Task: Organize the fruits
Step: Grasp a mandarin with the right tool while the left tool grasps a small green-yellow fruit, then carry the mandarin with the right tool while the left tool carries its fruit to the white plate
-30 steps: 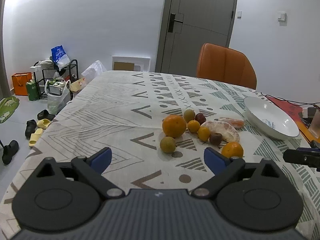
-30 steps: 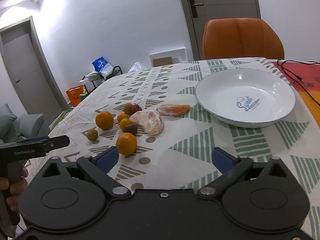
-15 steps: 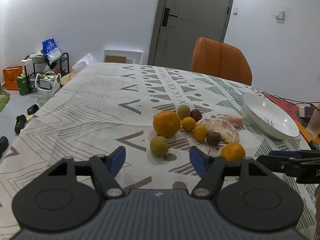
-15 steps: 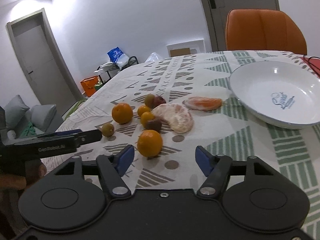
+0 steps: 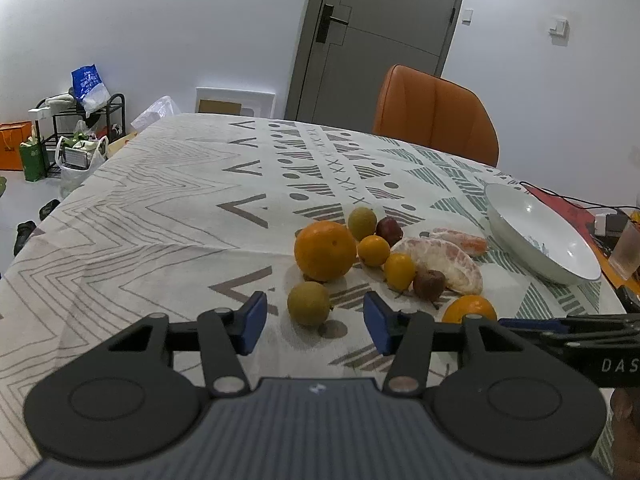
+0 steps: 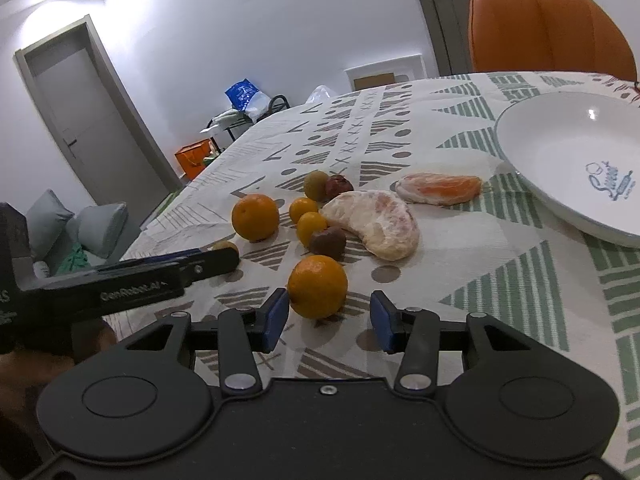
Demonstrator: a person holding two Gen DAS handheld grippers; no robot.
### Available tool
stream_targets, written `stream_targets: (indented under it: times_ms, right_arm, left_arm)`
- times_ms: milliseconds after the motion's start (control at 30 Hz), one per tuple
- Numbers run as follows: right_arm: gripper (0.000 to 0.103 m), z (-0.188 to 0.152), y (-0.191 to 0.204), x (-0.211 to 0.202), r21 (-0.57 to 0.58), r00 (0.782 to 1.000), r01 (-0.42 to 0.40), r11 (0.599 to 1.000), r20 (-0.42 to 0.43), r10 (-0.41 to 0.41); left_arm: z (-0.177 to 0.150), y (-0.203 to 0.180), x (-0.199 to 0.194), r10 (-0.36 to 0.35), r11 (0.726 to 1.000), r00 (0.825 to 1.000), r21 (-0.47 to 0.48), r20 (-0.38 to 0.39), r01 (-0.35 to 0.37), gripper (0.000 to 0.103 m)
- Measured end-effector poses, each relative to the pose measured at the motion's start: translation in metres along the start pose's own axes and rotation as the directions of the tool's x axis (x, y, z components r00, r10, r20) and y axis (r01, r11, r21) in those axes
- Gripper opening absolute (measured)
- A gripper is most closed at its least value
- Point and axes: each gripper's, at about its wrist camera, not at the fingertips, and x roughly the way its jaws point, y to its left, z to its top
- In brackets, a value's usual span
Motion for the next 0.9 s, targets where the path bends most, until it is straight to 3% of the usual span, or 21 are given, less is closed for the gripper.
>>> stream_targets:
  times_ms: [67,233,900]
  right_arm:
    - [0.045,0.001,0.0,0.003,-0.001,1.0,-0.009,1.0,0.004,0.009]
    - [0.034,0.001,0.002,0.008,-0.002,0.999,-0.038,0.999,0.009,0.038]
    - [0.033,-0.004,-0.023,-0.033,0.054,0.993,0.041,0.998,0.107,-0.047]
  left_arm:
    - [0.0,0.0,0.004,0.003,1.0,1.0,0.002,-0.005,-0.003,0.051]
    - [-0.001,0.0,0.01,0.001,1.0,1.0,-0.005,-0.007,-0.001,0.024]
    - [0.004,-0.037,-0.014,-0.065,0.996,0.997,0.059,0.051,0.062,0.025]
